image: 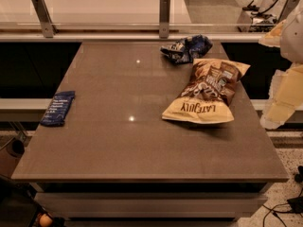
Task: Move blue chip bag near rxbar blueberry
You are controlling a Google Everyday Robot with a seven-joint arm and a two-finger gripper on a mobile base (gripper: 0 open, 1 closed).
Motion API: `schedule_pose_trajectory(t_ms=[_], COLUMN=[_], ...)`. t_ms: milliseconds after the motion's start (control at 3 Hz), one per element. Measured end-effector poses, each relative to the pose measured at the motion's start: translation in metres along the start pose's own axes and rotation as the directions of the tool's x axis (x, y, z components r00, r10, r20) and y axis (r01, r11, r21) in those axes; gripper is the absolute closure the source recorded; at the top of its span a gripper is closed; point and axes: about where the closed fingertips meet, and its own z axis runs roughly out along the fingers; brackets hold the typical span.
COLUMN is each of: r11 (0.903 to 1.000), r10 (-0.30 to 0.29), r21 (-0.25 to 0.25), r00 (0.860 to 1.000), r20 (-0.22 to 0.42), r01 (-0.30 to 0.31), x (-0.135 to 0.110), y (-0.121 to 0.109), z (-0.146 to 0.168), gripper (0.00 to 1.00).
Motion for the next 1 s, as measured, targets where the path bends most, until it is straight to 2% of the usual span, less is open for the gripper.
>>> schedule_pose_trajectory(t_ms=[333,667,1000], r11=[1.0,0.9993,0.9951], r10=[0.0,0.027,0.094], r21=[0.0,0.026,0.028], r00=[1.0,0.999,0.995], r20=[0.0,0.02,0.039], r01=[0.0,-0.028,-0.095], x=[0.0,0.003,0.008], y=[0.0,-0.017,-0.051], z=[0.0,0.001,0.014], gripper=[0.0,0.0,0.0])
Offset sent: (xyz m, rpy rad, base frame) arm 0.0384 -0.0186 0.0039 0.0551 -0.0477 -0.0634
